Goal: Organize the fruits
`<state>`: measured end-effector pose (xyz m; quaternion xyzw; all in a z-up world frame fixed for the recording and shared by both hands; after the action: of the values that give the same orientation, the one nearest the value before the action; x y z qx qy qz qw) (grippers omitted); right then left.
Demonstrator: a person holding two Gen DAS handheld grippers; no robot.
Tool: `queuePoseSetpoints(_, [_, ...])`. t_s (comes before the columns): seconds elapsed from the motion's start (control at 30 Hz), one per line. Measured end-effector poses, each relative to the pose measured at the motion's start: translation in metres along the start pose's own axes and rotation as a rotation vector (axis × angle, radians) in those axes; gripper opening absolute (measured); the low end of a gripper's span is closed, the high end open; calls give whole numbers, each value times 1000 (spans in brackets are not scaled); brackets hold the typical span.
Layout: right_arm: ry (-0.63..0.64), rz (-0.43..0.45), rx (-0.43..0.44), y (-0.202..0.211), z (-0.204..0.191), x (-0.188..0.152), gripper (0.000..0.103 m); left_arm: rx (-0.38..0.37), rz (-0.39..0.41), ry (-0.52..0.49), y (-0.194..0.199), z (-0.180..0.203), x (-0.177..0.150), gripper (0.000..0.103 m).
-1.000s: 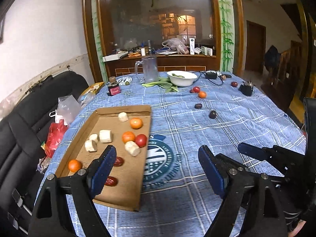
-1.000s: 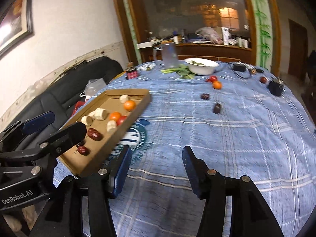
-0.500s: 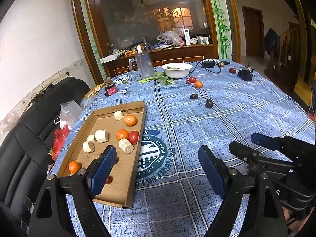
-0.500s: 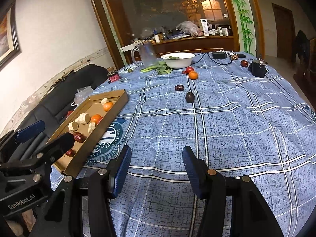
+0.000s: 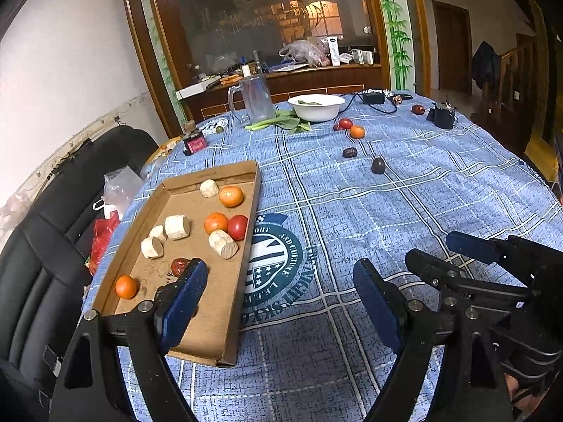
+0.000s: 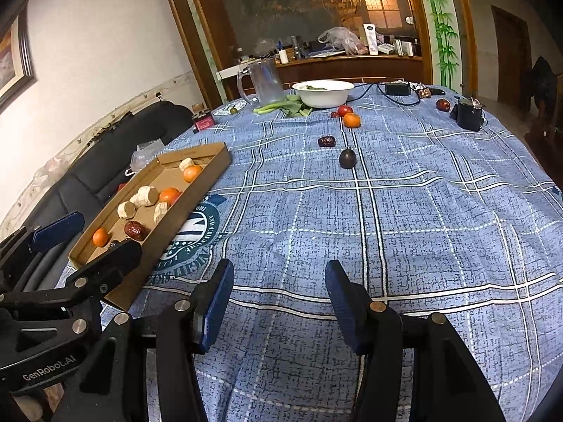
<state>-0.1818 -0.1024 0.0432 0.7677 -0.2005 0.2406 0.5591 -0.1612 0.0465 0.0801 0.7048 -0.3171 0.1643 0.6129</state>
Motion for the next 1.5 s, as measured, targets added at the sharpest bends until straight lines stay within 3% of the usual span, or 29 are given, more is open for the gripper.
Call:
queuePoseSetpoints(1.07, [-96, -38, -11, -17, 33, 1, 58, -61, -115, 4, -44, 2, -11, 84])
queuePoseSetpoints(1.27, [-126, -45, 0, -16, 52, 20, 58, -102, -145, 0, -57, 3, -3, 84])
queuePoseSetpoints(1.5, [-126, -60, -22, -26, 76, 72, 58, -147, -144, 29, -70, -7, 31, 84])
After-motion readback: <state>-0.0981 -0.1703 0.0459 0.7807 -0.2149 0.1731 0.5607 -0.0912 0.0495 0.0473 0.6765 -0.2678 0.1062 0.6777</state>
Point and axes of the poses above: each gripper's, at about its wrist camera, not at the fingertips, and y roughly against the way its jaws point, z to its right, x to its top, the point moved 2 cm from there along -y, roughly the way its jaws point, and after that the axes turned 10 degrees about -z, right-handed, at the moved point
